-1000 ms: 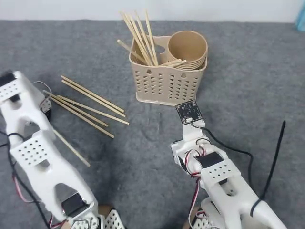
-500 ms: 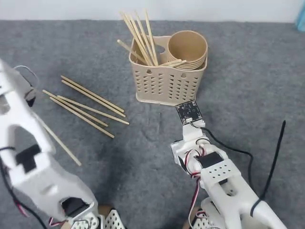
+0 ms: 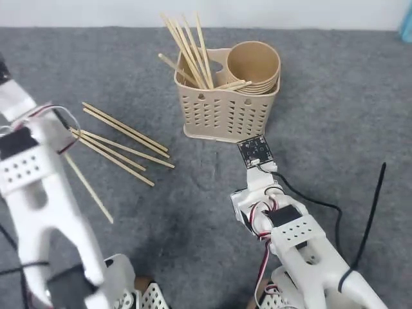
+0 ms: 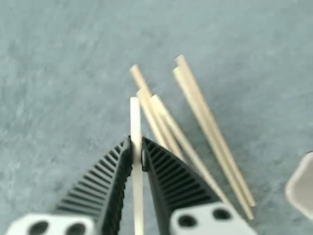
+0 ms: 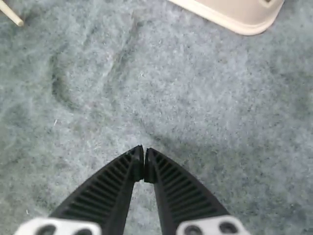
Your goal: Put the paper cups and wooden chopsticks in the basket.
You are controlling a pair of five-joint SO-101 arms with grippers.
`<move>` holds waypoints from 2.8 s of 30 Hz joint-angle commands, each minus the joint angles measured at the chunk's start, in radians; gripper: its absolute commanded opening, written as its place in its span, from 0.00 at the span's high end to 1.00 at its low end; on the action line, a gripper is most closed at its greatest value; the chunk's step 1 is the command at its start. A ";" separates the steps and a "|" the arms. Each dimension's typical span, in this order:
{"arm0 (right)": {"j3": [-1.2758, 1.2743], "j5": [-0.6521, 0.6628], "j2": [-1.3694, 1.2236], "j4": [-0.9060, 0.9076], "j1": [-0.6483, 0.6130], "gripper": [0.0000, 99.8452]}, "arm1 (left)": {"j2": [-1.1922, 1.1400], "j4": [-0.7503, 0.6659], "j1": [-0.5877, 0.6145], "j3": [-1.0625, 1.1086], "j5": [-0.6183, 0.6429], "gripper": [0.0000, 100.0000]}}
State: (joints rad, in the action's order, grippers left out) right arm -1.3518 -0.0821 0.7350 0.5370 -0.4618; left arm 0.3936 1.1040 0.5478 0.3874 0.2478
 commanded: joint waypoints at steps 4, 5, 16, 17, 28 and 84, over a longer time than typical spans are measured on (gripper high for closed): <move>0.005 0.011 0.008 -0.019 0.015 0.99 | 0.245 -0.110 -0.123 0.002 -0.011 0.99; 0.005 0.011 0.008 -0.019 0.015 0.99 | 0.272 -0.135 -0.141 0.004 -0.011 0.99; 0.005 0.011 0.007 -0.019 0.015 0.99 | 0.425 -0.789 -0.318 0.094 -0.014 0.99; 0.005 0.011 0.007 -0.019 0.015 0.99 | 0.423 -0.876 -0.331 0.117 -0.014 0.99; 0.005 0.012 0.007 -0.019 0.015 0.99 | 0.387 -1.231 -0.637 0.128 -0.017 0.99; 0.011 0.061 0.007 -0.021 0.041 0.99 | 0.413 -0.568 -0.149 0.137 0.161 0.74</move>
State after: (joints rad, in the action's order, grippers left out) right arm -1.3518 -0.0422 0.7350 0.5370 -0.4312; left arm 0.8339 0.5332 0.2501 0.5715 0.3399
